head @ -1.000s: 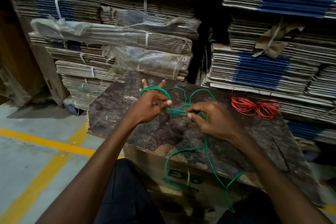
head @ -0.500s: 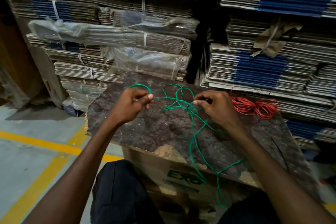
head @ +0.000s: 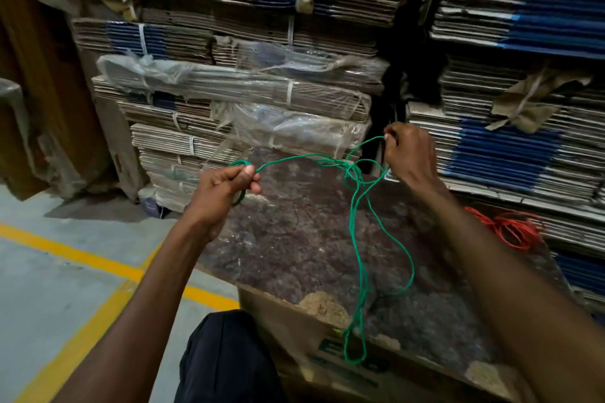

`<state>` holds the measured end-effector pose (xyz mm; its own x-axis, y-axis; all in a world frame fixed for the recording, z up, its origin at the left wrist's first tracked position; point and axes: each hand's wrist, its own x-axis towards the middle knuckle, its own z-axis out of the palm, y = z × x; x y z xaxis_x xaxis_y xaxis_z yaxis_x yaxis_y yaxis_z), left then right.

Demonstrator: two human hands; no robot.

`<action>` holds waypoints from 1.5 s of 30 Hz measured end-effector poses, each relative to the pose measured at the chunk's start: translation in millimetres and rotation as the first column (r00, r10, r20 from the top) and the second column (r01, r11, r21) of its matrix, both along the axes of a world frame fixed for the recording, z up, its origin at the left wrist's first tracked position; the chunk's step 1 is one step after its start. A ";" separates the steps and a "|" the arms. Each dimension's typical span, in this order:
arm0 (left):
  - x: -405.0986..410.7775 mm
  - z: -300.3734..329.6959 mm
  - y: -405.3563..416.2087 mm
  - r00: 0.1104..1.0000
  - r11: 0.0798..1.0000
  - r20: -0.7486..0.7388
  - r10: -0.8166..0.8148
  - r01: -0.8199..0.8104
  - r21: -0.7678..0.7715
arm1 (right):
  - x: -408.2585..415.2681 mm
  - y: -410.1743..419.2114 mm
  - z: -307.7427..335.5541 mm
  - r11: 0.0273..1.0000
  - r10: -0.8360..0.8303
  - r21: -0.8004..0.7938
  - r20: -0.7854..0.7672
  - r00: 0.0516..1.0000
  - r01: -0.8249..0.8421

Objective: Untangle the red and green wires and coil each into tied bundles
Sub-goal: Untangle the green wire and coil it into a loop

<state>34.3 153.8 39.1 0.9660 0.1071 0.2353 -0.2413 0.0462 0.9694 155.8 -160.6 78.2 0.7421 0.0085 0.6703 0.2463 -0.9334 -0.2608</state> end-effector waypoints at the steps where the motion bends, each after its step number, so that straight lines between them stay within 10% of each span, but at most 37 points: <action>1: 1.4 1.4 2.9 1.000 0.999 -0.015 0.000 -0.001 -0.039 | 7.8 -0.5 5.3 1.000 -0.021 0.016 0.020 1.000 0.020; 7: 9.1 3.1 17.6 0.992 0.977 -0.076 0.104 -0.116 -0.178 | 32.6 -5.5 21.9 0.969 -0.115 0.225 0.045 0.992 0.103; 12: 13.0 0.3 1.3 0.994 0.987 -0.094 0.053 -0.067 -0.148 | 18.4 10.5 -9.0 0.995 -0.044 -0.102 -0.283 0.958 0.016; 17: 16.1 -7.4 -6.0 0.995 0.978 -0.092 0.031 -0.049 -0.201 | -15.6 42.3 -18.7 0.948 0.317 0.016 -0.150 0.936 -0.319; 25: 8.7 -1.7 -7.0 0.996 0.972 -0.073 0.043 -0.058 -0.227 | -48.2 45.6 -70.2 0.845 0.058 -0.281 -0.797 0.601 -0.455; 31: 9.8 -3.0 0.0 0.996 0.974 -0.079 0.041 -0.057 -0.221 | -24.6 41.0 -54.0 0.940 0.093 -0.196 -0.638 0.764 -0.278; 34: 10.6 -3.1 0.0 0.997 0.967 -0.065 0.035 -0.050 -0.250 | -6.9 40.8 -34.3 0.980 0.198 0.087 -0.529 0.825 -0.179; 38: 12.7 1.0 -2.7 0.998 0.966 -0.056 0.027 -0.040 -0.255 | 15.2 46.7 5.9 0.685 0.407 0.727 -0.334 0.851 -0.043; 45: 19.9 12.6 -10.4 0.998 0.960 -0.046 0.039 -0.051 -0.276 | 37.3 40.6 70.6 0.153 0.405 0.980 0.058 0.913 -0.130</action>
<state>54.3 143.4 51.7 0.9666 0.2063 0.1519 -0.2109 0.3040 0.9290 193.1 -119.9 148.8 0.9360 -0.3027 0.1799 0.2448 0.1922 -0.9503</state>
